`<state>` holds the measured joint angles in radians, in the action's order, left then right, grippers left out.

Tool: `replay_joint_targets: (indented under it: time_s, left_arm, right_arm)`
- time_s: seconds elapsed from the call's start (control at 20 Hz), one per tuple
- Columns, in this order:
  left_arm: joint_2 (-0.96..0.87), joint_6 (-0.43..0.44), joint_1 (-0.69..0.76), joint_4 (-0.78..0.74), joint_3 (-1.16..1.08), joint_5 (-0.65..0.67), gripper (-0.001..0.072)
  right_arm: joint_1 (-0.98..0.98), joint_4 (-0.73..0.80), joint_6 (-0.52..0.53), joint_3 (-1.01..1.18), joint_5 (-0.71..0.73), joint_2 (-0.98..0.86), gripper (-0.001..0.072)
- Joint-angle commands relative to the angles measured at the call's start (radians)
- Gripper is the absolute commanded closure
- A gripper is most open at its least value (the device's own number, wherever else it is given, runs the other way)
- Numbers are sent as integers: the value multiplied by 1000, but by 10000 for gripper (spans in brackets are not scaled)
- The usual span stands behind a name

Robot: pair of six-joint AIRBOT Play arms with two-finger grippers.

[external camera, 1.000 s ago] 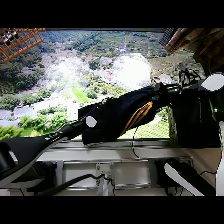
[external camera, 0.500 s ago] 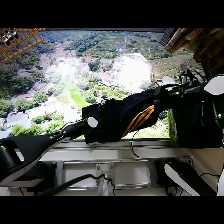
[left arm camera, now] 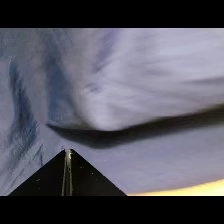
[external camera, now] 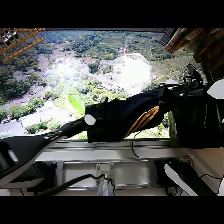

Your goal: Fold the clothes and pants, and hang the long-sleeved shirts on hangers.

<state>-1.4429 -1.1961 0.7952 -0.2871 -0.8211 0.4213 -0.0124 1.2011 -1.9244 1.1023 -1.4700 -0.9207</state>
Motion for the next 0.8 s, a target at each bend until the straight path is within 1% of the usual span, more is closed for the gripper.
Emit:
replay_joint_targets:
  time_s: [0.0,0.1,0.2,0.35,0.5,0.65,0.7,0.75]
  left_arm:
    - [155,74,-170,-97,2,228,701]
    - [259,72,-325,-236,13,349,700]
    - [355,70,-478,-320,68,417,701]
    - [491,70,-661,-307,226,480,700]
    - [666,36,-742,-308,379,537,700]
    - [854,-74,-760,-342,459,537,701]
    - [895,-125,-760,-395,460,539,701]
    - [929,-197,-760,-472,460,545,701]
  right_arm:
    - [-1,73,36,1,19,-18,677]
    - [-13,67,34,1,32,-18,677]
    - [-74,68,39,1,56,-19,677]
    - [-259,95,27,1,148,-36,677]
    - [-470,154,-19,1,201,-109,677]
    - [-673,245,-79,1,274,-200,675]
    - [-730,272,-100,1,311,-229,675]
    - [-772,284,-110,2,346,-254,675]
